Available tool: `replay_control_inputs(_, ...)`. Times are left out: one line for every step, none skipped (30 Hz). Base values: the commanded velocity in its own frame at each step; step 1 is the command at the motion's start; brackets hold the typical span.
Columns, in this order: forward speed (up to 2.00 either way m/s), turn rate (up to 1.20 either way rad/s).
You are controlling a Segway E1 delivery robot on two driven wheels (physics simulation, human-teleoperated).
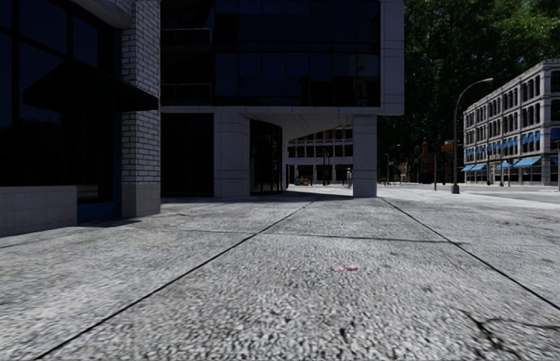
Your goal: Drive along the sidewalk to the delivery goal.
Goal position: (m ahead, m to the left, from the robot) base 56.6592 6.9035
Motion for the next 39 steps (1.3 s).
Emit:
replay_control_inputs(2.00, 0.00)
replay_control_inputs(2.00, 0.00)
replay_control_inputs(2.00, 0.00)
replay_control_inputs(2.00, 0.00)
replay_control_inputs(2.00, 0.00)
replay_control_inputs(2.00, 0.00)
replay_control_inputs(2.00, 0.00)
replay_control_inputs(2.00, 0.00)
replay_control_inputs(2.00, 0.00)
replay_control_inputs(2.00, 0.00)
replay_control_inputs(2.00, 0.00)
replay_control_inputs(2.00, 0.00)
replay_control_inputs(2.00, 0.00)
replay_control_inputs(2.00, 0.00)
replay_control_inputs(2.00, 0.00)
replay_control_inputs(2.00, 0.00)
replay_control_inputs(2.00, 0.00)
replay_control_inputs(2.00, 0.00)
replay_control_inputs(2.00, 0.00)
replay_control_inputs(2.00, 0.00)
replay_control_inputs(2.00, 0.00)
replay_control_inputs(2.00, 0.00)
replay_control_inputs(2.00, 0.00)
replay_control_inputs(2.00, 0.00)
replay_control_inputs(2.00, 0.00)
replay_control_inputs(2.00, 0.00)
replay_control_inputs(2.00, 0.00)
replay_control_inputs(2.00, 0.00)
replay_control_inputs(2.00, 0.00)
replay_control_inputs(2.00, 0.00)
replay_control_inputs(2.00, 0.00)
replay_control_inputs(2.00, 0.00)
replay_control_inputs(2.00, 0.00)
replay_control_inputs(2.00, 0.00)
replay_control_inputs(2.00, 0.00)
replay_control_inputs(2.00, 0.00)
replay_control_inputs(2.00, 0.00)
replay_control_inputs(2.00, 0.00)
replay_control_inputs(2.00, 0.00)
